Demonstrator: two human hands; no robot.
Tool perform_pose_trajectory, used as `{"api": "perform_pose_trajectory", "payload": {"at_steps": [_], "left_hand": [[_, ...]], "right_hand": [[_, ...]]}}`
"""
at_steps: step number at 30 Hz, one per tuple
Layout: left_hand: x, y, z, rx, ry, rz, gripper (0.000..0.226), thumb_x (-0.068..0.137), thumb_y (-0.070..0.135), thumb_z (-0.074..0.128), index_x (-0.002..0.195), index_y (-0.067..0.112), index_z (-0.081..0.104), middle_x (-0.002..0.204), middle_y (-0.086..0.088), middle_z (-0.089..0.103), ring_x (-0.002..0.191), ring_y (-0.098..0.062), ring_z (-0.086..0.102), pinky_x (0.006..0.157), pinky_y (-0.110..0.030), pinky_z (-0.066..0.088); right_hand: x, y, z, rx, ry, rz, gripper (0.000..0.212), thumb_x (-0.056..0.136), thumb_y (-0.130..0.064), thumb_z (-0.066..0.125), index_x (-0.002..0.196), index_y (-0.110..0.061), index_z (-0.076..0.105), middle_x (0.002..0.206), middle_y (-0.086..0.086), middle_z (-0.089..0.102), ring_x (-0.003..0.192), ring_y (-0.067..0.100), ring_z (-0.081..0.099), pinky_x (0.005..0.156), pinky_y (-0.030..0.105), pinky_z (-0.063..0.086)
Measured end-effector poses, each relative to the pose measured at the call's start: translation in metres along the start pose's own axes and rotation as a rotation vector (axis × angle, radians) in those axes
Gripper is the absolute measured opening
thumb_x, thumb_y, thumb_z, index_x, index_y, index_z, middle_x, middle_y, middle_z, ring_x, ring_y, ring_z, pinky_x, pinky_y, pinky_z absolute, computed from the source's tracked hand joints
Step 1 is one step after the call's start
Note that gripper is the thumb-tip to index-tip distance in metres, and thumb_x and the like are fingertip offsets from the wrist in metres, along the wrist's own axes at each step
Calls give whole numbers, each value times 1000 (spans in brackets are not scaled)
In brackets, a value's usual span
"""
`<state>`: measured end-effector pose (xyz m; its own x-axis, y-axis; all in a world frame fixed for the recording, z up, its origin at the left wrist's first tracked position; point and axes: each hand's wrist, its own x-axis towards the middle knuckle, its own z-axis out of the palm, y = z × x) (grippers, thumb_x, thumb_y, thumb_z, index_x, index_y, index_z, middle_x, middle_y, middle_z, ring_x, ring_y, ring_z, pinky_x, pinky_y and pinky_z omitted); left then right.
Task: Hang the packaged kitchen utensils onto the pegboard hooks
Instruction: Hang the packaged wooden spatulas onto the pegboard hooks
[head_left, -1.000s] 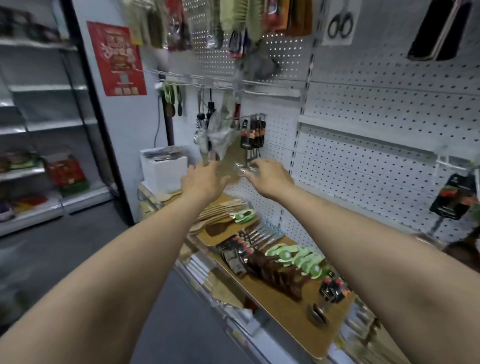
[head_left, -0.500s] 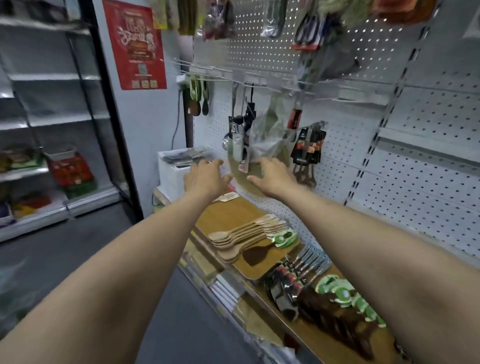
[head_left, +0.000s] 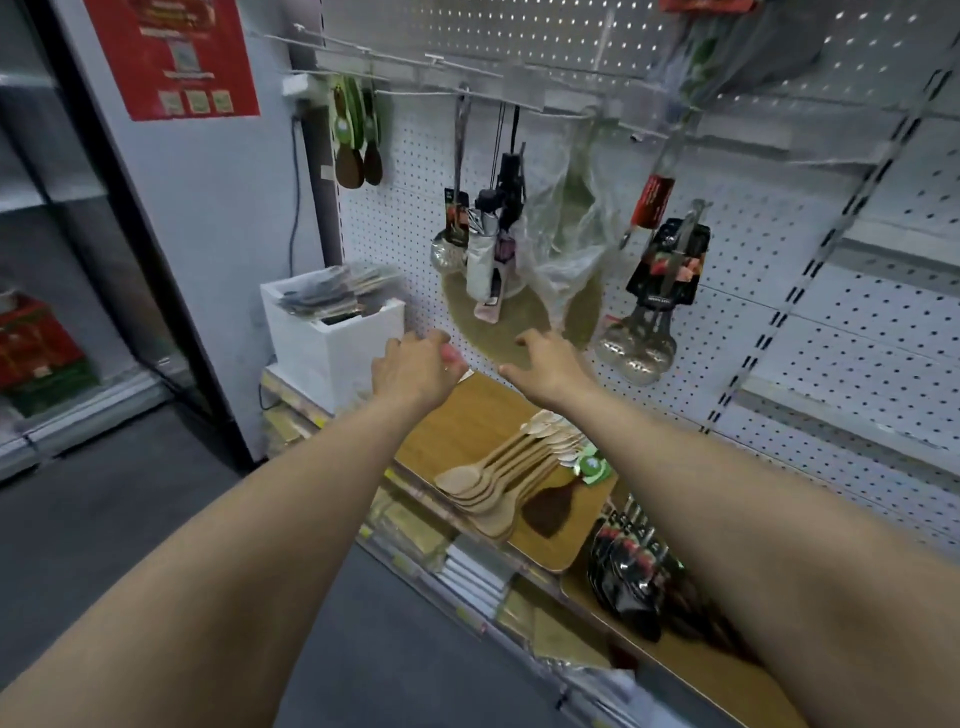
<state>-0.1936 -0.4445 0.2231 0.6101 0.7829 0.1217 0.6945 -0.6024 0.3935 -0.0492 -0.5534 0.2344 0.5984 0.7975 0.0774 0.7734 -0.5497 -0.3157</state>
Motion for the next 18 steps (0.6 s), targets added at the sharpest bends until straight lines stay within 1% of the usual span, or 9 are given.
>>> {"api": "perform_pose_trajectory", "payload": {"at_steps": [6,10,15,18], "left_hand": [[75,-32,24,3,-44,18,51,93,52,52,138,29,50,134,-11,55,123,-35,48,95,-46,43],[115,-54,42,5,-99,23,50,92,57,54,136,32,51,133,-10,56,122,-35,49,95,-47,43],[161,-86,76,17,-184,13,54,92,60,51,140,36,46,133,-11,56,121,-36,49,96,-49,45],[188,-106,102,9,-234,12,58,92,59,53,142,32,46,136,-12,54,124,-36,48,99,-49,45]], "right_hand": [[69,1,42,-2,-2,80,62,93,-53,61,144,-20,48,143,9,50,130,31,49,101,44,47],[107,3,71,28,-68,133,60,94,-52,60,140,-15,52,140,12,53,129,32,50,104,43,46],[142,8,105,93,-124,220,61,94,-49,62,143,-15,51,146,11,51,135,30,46,109,43,43],[158,19,133,106,-177,294,61,94,-48,61,144,-15,49,147,13,49,133,31,49,108,44,44]]}}
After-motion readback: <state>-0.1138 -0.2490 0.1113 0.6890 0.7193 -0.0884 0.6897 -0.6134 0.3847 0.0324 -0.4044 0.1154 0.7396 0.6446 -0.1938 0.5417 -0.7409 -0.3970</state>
